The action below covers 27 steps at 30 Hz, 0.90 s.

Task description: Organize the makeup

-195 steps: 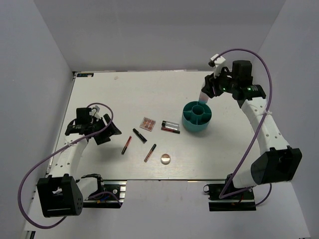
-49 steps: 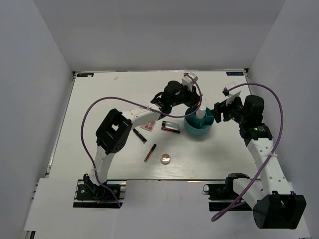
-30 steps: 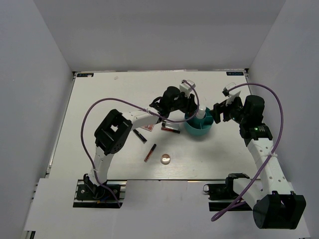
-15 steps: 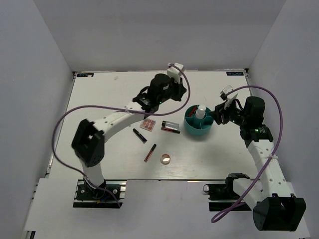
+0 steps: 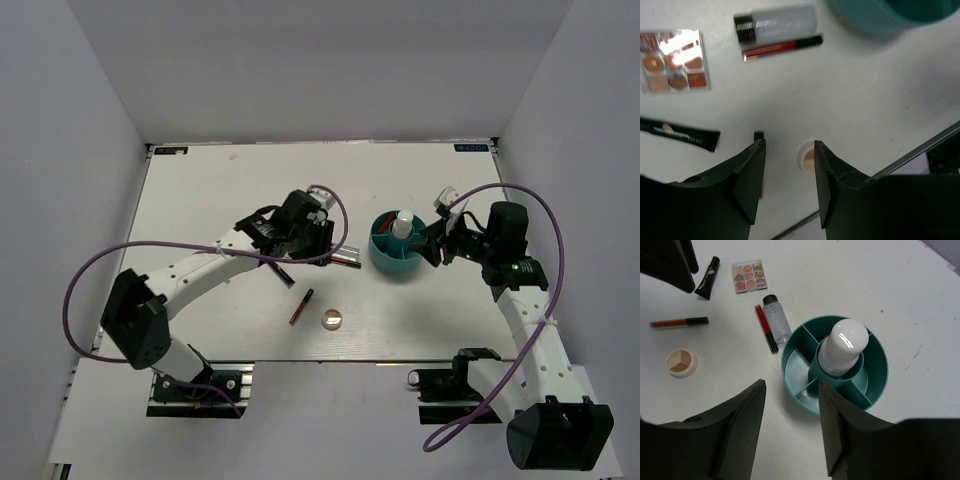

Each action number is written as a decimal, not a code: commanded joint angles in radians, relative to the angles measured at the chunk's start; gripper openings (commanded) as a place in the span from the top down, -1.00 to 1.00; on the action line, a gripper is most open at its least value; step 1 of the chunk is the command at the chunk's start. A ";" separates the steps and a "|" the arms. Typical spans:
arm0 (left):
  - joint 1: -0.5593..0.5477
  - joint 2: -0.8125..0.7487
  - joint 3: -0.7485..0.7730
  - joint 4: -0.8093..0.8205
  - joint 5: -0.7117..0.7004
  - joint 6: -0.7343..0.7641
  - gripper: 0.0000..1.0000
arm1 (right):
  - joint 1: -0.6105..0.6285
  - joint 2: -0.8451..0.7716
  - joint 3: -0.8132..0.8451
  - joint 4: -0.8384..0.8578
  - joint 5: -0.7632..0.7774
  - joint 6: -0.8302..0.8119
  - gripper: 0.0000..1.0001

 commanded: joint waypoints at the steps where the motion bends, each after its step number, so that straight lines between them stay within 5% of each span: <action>1: -0.012 0.067 0.040 -0.190 -0.001 -0.056 -0.09 | 0.006 -0.001 0.004 -0.025 -0.047 -0.013 -0.07; 11: -0.072 0.251 0.077 -0.293 -0.137 -0.090 -0.12 | 0.006 -0.027 -0.027 -0.033 -0.024 -0.002 -0.19; 27: -0.081 0.397 0.054 -0.258 -0.122 -0.064 -0.09 | 0.006 -0.037 -0.041 -0.027 -0.012 0.006 -0.22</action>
